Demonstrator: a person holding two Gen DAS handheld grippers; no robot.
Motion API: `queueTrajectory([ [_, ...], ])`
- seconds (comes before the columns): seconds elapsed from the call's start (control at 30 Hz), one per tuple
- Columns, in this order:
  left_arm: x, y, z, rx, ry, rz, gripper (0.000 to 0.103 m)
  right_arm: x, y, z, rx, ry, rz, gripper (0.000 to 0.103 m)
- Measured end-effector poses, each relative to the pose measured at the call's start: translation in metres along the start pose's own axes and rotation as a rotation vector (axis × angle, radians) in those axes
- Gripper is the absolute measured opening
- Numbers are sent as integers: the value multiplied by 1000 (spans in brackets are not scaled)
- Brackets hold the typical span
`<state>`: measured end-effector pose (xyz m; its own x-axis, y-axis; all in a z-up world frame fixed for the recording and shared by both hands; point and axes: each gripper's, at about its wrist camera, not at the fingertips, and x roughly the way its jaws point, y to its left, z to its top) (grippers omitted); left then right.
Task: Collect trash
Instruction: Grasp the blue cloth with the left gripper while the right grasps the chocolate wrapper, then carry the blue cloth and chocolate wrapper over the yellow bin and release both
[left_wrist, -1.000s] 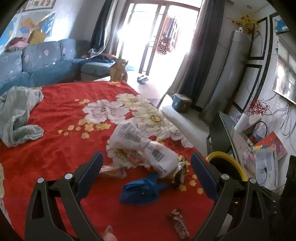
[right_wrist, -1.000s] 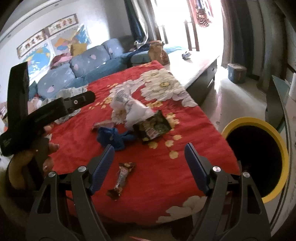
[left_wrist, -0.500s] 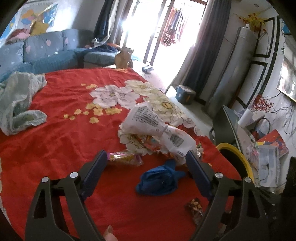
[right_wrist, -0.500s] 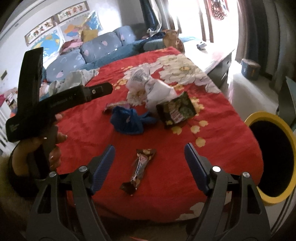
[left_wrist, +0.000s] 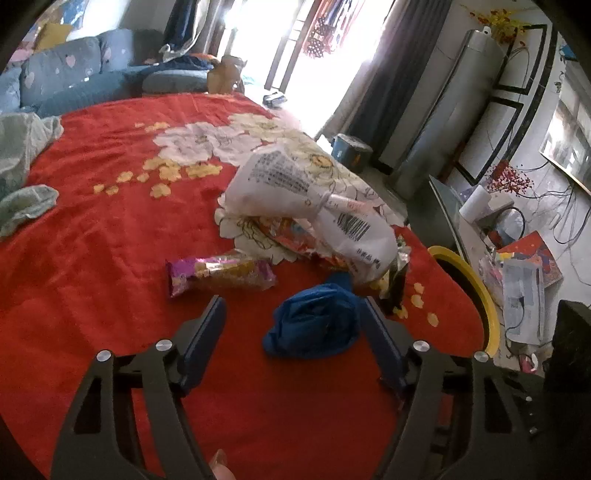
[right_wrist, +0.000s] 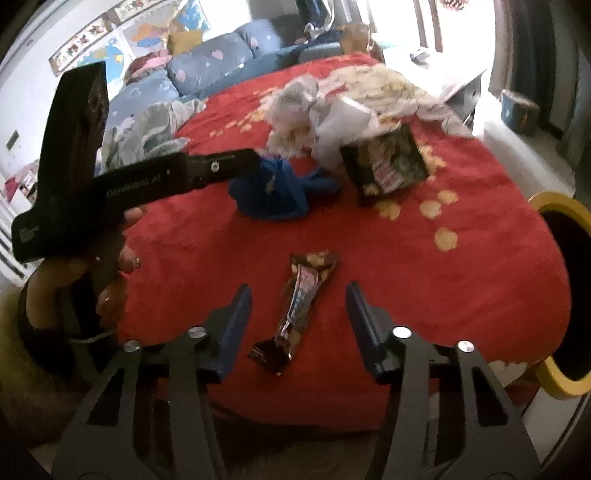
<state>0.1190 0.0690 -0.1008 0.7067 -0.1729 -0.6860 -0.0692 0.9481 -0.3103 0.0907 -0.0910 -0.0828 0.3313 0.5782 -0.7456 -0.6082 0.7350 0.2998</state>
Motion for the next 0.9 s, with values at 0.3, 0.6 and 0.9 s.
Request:
queueTrajectory([
  [0.3,20,7,-7,-40,50,-77,56,10,4,-6,-15,34,23,13],
  [0.6,23,-2,-13,-25,61,-96,21,-1,0,-3,-7,-6,2,12],
  [0.9,-24,-10,11,10,-58,-65,15,-25,-3,6,-17,-82,-22,12],
])
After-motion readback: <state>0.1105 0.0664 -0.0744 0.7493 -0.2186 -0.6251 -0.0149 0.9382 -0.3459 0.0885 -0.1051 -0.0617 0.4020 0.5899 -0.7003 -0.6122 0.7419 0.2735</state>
